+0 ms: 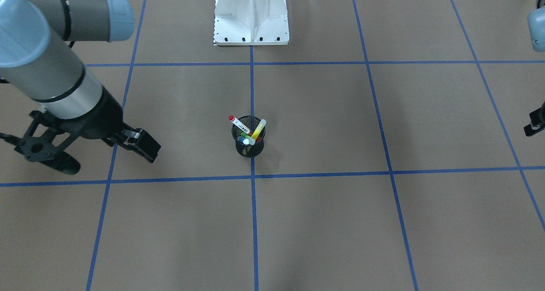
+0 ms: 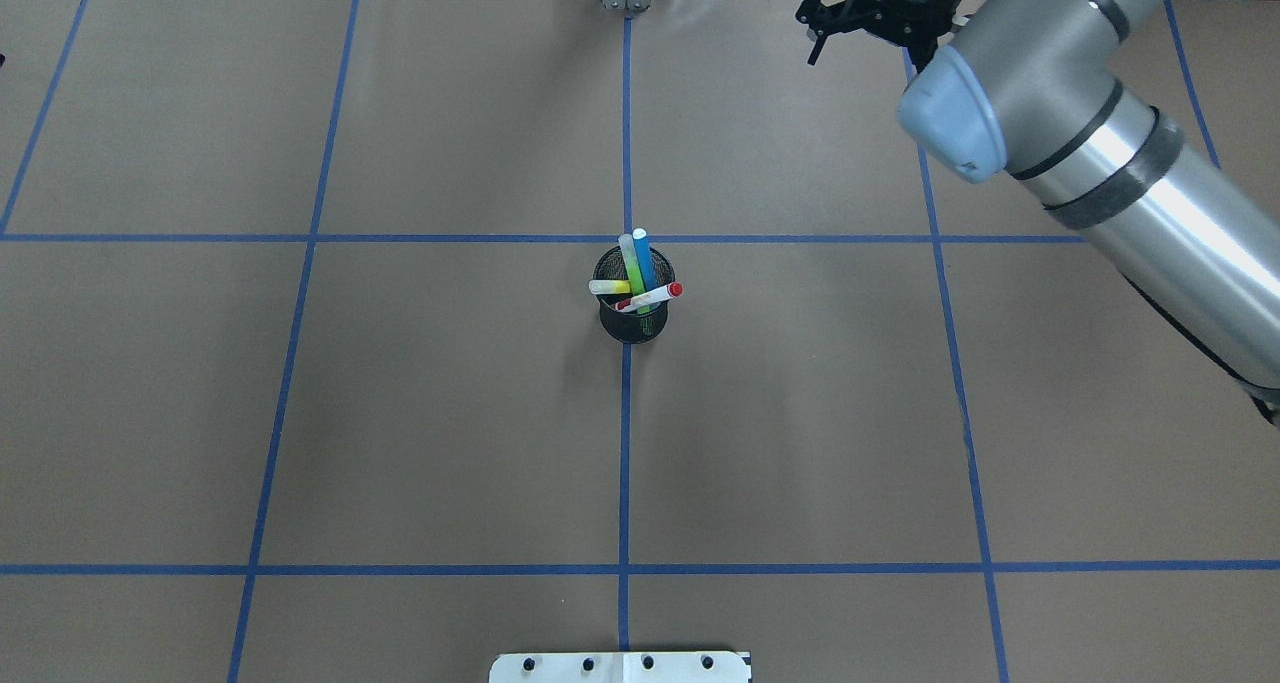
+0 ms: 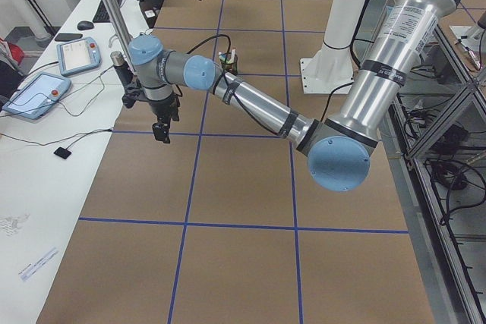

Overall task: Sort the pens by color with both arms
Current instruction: 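Move the right gripper over the black mesh pen cup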

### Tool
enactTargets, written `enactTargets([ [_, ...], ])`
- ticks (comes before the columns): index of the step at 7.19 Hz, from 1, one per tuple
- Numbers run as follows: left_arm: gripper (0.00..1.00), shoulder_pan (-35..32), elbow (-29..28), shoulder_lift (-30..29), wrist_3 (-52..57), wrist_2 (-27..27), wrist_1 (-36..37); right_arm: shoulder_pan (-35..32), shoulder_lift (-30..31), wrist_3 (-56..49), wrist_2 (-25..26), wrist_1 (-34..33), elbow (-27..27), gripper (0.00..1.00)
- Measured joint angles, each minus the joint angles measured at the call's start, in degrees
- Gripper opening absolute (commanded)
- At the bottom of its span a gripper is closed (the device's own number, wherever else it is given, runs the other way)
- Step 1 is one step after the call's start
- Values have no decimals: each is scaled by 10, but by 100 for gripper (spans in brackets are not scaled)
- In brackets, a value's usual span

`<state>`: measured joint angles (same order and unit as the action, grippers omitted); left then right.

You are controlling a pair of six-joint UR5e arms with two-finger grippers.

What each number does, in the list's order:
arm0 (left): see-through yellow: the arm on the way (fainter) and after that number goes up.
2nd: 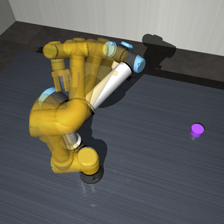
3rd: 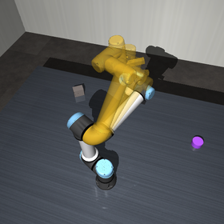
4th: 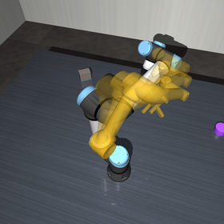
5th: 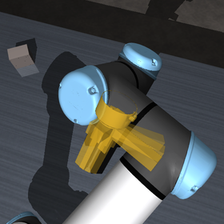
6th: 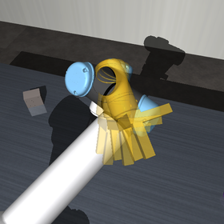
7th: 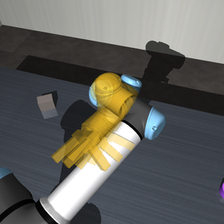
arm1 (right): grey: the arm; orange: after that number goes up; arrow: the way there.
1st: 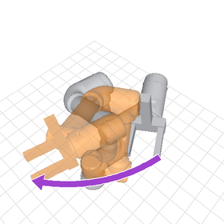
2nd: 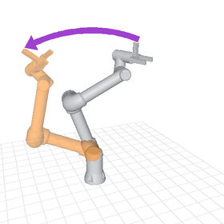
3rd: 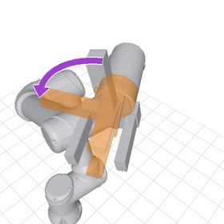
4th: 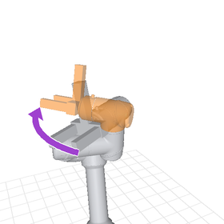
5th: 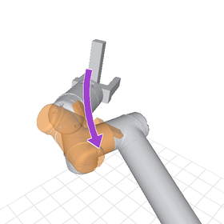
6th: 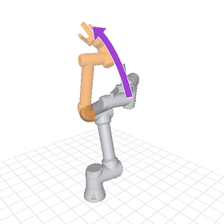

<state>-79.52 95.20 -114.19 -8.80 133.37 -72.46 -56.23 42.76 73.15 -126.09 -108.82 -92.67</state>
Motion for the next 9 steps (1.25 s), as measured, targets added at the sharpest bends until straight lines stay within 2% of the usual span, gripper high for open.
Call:
enactTargets([
  [2, 100, 31, 1, -19, -56, 1, -3, 41, -79, -1, 15, -89, 46, 100],
  [4, 100, 65, 8, -35, -109, 2, -5, 73, -121, -58, 55, -99, 91, 99],
  [6, 100, 82, 21, -39, -143, 20, -9, 92, -159, -87, 77, -38, 180, 95],
  [9, 100, 137, 28, -40, -263, 28, -76, 129, -166, -84, 79, 52, 225, 90],
])
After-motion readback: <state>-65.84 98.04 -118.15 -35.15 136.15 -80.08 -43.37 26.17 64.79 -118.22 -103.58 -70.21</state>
